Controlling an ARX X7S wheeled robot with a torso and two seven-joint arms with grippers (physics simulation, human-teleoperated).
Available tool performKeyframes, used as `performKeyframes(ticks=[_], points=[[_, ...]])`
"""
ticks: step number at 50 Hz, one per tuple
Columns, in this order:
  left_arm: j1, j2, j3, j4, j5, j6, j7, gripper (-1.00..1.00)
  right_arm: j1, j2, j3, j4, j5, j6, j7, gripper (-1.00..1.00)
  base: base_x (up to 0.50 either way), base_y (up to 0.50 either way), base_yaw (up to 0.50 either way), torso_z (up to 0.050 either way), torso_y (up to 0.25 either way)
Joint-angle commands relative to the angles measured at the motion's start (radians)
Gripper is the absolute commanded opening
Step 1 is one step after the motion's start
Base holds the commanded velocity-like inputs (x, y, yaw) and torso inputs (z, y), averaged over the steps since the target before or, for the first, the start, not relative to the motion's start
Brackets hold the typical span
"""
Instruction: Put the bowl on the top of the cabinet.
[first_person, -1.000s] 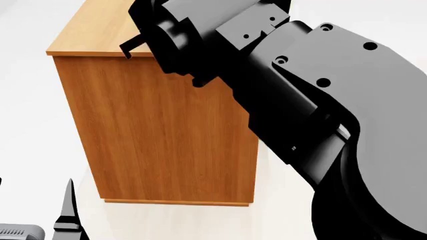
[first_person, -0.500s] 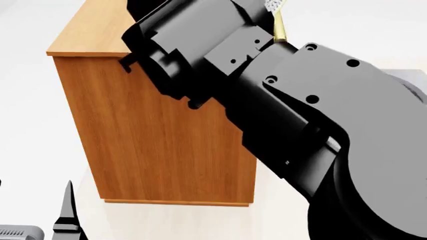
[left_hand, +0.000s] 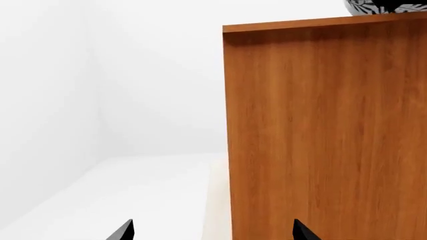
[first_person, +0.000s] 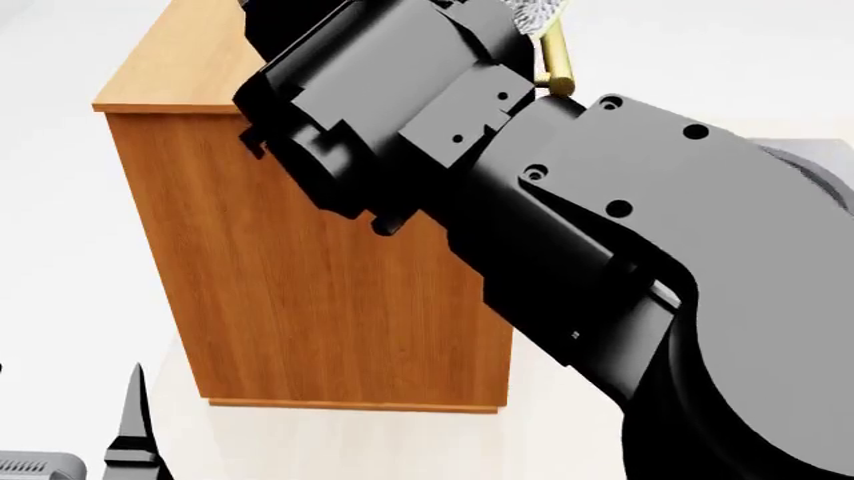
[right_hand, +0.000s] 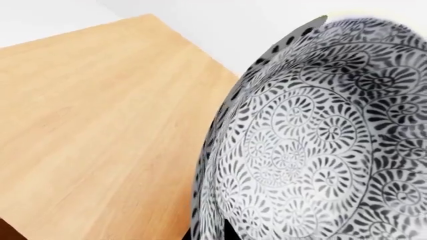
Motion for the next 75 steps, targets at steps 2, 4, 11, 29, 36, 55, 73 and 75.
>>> performKeyframes(ticks=[2, 4, 11, 29, 36, 55, 73, 75], points=[[0.002, -0.004, -0.006, -0.001, -0.009, 0.002, -0.001, 1.0, 0.046, -0.006, 0.013, -0.055, 0.202, -0.025, -0.013, -1.0, 0.0, 0.0, 0.0, 0.0, 0.0], [0.003, -0.006, -0.008, 0.002, -0.009, 0.001, -0.003, 1.0, 0.048, -0.006, 0.009, -0.062, 0.206, -0.03, -0.006, -1.0, 0.0, 0.0, 0.0, 0.0, 0.0], [0.007, -0.006, -0.007, 0.004, -0.009, 0.005, -0.006, 1.0, 0.033, -0.006, 0.007, -0.075, 0.191, -0.03, -0.007, -1.0, 0.0, 0.0, 0.0, 0.0, 0.0], [0.015, -0.01, -0.012, 0.009, -0.017, 0.014, -0.009, 1.0, 0.026, -0.006, 0.011, -0.116, 0.161, -0.022, -0.008, -1.0, 0.0, 0.0, 0.0, 0.0, 0.0], [0.02, -0.013, -0.013, 0.008, -0.017, 0.017, -0.01, 1.0, 0.003, -0.006, 0.01, -0.075, 0.153, -0.044, -0.009, 1.0, 0.0, 0.0, 0.0, -0.001, 0.0], [0.007, -0.007, 0.012, 0.016, -0.006, 0.003, -0.015, 1.0, -0.028, -0.006, 0.012, -0.077, 0.088, -0.055, -0.001, 1.0, 0.0, 0.0, 0.0, -0.001, 0.0], [-0.007, -0.006, 0.032, 0.041, -0.001, -0.016, -0.017, 1.0, 0.209, 0.257, 0.133, -0.438, 0.171, 0.014, 0.166, 1.0, 0.0, 0.0, 0.0, -0.001, 0.0], [-0.011, -0.004, 0.036, 0.043, -0.001, -0.019, -0.017, 1.0, 0.248, 0.296, 0.151, -0.485, 0.184, 0.028, 0.192, 1.0, 0.0, 0.0, 0.0, 0.0, 0.0]])
